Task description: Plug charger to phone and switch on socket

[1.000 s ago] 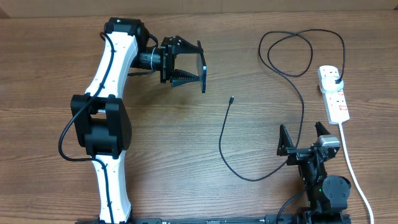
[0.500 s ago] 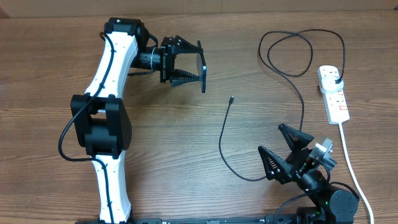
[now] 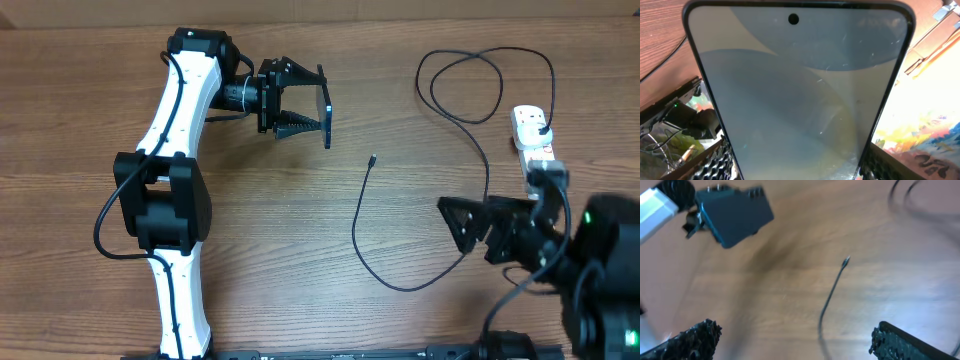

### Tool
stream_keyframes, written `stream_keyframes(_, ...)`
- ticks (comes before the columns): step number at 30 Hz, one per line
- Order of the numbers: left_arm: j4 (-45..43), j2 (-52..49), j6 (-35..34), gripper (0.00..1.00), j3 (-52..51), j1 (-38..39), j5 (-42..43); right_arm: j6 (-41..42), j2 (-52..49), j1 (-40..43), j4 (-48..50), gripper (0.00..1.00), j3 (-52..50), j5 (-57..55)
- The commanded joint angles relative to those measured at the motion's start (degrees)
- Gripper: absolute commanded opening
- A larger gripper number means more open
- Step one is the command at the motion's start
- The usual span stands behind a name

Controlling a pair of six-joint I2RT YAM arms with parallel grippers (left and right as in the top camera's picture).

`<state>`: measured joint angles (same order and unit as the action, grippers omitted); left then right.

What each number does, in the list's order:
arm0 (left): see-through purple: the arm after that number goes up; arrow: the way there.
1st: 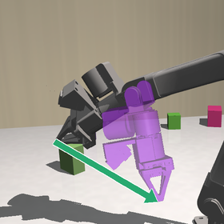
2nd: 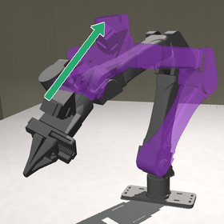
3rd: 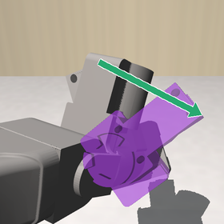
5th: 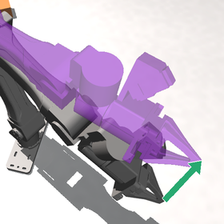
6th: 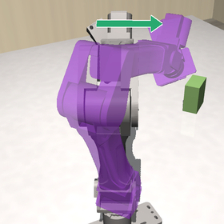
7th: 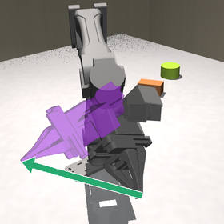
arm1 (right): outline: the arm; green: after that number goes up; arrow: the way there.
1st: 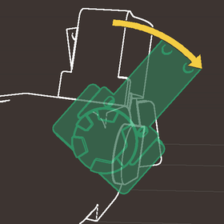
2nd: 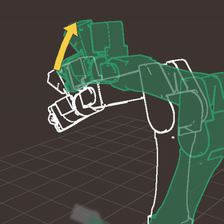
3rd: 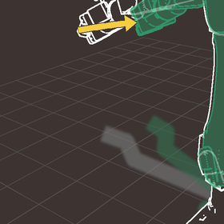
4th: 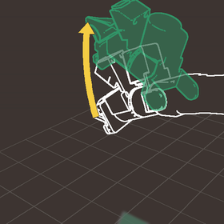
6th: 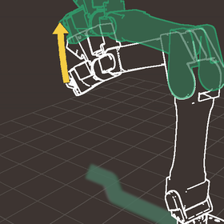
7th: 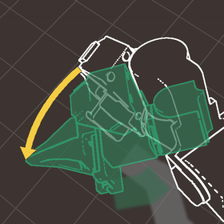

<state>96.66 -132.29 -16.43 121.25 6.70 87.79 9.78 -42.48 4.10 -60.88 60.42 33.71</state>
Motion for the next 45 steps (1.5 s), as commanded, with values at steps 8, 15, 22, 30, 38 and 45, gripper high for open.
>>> stream_keyframes(8,0.17,0.96,-0.59,0.7,1.51,-0.02,2.89,-2.27,-7.74,0.09,-4.52,0.82,1.57,-8.13)
stream_keyframes(15,0.17,0.96,-0.57,0.7,1.51,-0.02,2.89,10.4,-7.96,0.09,-9.77,0.86,1.57,-27.15)
stream_keyframes(22,0.2,0.96,-0.57,0.7,1.51,-0.04,2.89,6.27,-8.28,0.09,-8.55,0.92,1.46,-12.09)
stream_keyframes(30,0.17,0.96,-0.57,0.71,1.51,-0.02,2.89,6.4,-9.68,0.09,-8.66,0.99,1.42,-10.75)
stream_keyframes(38,0.17,0.96,-0.57,0.71,1.51,-0.04,2.89,4.92,-13.31,-3.5,-8.68,0.96,1.42,-10.25)
stream_keyframes(45,0.17,0.96,-0.57,0.71,1.51,-0.04,2.89,4.76,-16.61,-11.41,-6.47,1.0,1.42,-10.49)
